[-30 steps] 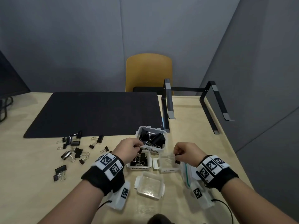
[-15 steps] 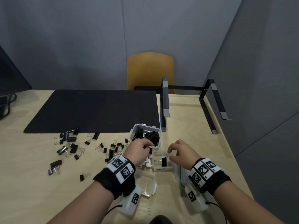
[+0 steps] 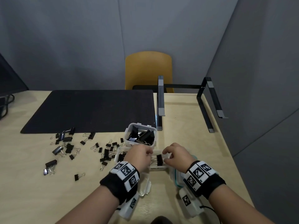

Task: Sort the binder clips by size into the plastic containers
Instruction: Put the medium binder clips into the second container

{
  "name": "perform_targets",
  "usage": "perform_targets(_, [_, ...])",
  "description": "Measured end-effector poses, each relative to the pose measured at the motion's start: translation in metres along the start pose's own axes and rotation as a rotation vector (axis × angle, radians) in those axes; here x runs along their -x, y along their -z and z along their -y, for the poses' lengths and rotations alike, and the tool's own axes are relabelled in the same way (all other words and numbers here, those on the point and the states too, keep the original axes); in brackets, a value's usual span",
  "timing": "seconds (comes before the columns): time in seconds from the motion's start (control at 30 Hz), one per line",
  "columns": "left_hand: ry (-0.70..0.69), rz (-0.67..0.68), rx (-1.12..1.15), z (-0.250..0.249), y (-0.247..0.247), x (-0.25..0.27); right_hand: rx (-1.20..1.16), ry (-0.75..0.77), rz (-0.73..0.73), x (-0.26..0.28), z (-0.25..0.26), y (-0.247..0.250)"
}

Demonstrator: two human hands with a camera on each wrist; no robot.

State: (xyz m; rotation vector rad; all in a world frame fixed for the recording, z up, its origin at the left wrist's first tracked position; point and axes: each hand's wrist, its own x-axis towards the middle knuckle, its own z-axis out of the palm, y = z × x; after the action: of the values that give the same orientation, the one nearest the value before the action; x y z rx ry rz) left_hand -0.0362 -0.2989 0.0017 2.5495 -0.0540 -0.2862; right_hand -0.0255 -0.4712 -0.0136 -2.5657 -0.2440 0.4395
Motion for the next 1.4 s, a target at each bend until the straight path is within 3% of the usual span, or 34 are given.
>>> perform_targets(0.2, [-0.052,0.019,-0.164,0.007,-0.005,0.003,-0.002,0.009,0.005,-0.002,-0.001,-0.001])
perform_targets(0.57, [-0.028,-0.114,-0.013,0.042,0.013,0.014,0.012,0.055,-0.023,0.000,0.012,0.009])
perform_targets(0.77, [0.105,-0.165,0.018,0.090,0.037,0.020,-0.044,0.144,-0.003,-0.003,0.056,0.003])
perform_targets(1.03, [0.245,-0.087,-0.005,0.154,0.072,0.014,-0.016,0.158,0.088,-0.031,0.123,-0.020])
perform_targets(1.4, [0.227,-0.004,-0.073,0.214,0.113,-0.024,0.320,0.084,0.288,-0.092,0.197,-0.068])
